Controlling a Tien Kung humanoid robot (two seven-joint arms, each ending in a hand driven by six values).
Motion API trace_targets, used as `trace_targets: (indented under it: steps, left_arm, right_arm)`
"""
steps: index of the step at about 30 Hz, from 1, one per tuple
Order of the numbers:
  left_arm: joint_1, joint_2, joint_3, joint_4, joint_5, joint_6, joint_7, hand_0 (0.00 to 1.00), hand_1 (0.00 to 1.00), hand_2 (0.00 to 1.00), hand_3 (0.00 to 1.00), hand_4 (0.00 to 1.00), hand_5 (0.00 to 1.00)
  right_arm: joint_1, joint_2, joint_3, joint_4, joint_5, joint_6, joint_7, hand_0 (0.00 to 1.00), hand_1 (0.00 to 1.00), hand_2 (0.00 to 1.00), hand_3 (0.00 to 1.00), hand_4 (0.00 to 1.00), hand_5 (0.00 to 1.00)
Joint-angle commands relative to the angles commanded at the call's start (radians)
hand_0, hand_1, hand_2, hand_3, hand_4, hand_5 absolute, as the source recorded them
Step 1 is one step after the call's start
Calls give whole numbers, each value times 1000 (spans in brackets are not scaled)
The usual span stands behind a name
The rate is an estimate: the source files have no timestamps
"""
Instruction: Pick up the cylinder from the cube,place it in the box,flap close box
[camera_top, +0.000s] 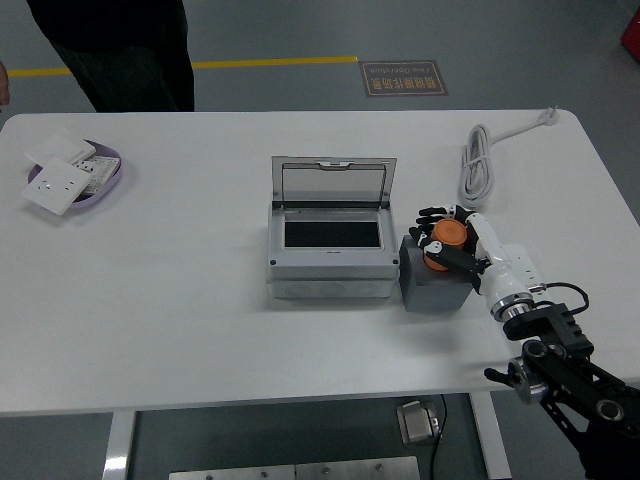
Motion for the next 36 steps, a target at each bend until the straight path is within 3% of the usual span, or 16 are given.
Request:
trace_targets:
  steps: [1, 6, 7, 12, 13, 18, 19, 30, 31, 36]
  left_arm:
    - [0, 0, 0, 0, 1, 0, 0, 582, 615, 571, 601, 661, 79]
    - [-1, 0, -1, 0, 3, 0, 0, 582, 615, 571, 601, 661, 79]
    - [-1, 0, -1, 0, 4, 0, 0, 582, 615, 571, 601, 661, 79]
    - [-1, 1, -4, 0, 7, 1, 0, 582, 615, 571, 601, 661, 79]
    - [-1, 1, -4, 0, 7, 1, 0, 582, 615, 571, 601, 662, 78]
    - [1, 1, -3, 0, 6, 1, -1, 582, 615, 571, 601, 662, 78]
    - [1, 1, -2, 0, 6, 1, -1, 582, 615, 571, 601, 661, 77]
    - [2, 0, -1, 1, 6, 1, -1, 582, 615, 571, 601, 663, 77]
    - [2, 0, 0, 1, 6, 1, -1, 582, 615, 573, 602, 665, 77]
    - [2, 0, 1, 2, 7, 1, -1, 582, 615, 573, 602, 665, 77]
  right_arm:
    - [0, 0, -1, 0, 2, 0, 0, 582, 604, 555, 544, 667, 124]
    - [3, 1, -4, -2, 23, -9, 7, 582, 604, 555, 544, 667, 124]
    - [4, 1, -3, -2, 27, -11, 8, 587, 575, 533, 527, 599, 98]
    - [6, 1, -4, 1, 41, -23, 7, 587, 575, 533, 527, 599, 98]
    - [6, 1, -6, 3, 41, -25, 6, 553, 534, 486, 462, 98, 2]
    - [11, 3, -13, 11, 33, -35, -3, 553, 534, 486, 462, 98, 2]
    - [13, 4, -14, 13, 32, -36, -4, 400, 443, 417, 338, 2, 2]
    - [24, 5, -16, 24, 28, -46, -5, 376, 397, 369, 295, 2, 2]
    - [25, 5, -16, 24, 28, -46, -4, 335, 312, 275, 199, 2, 2]
    - [52, 3, -20, 31, 12, -60, -14, 335, 312, 275, 199, 2, 2]
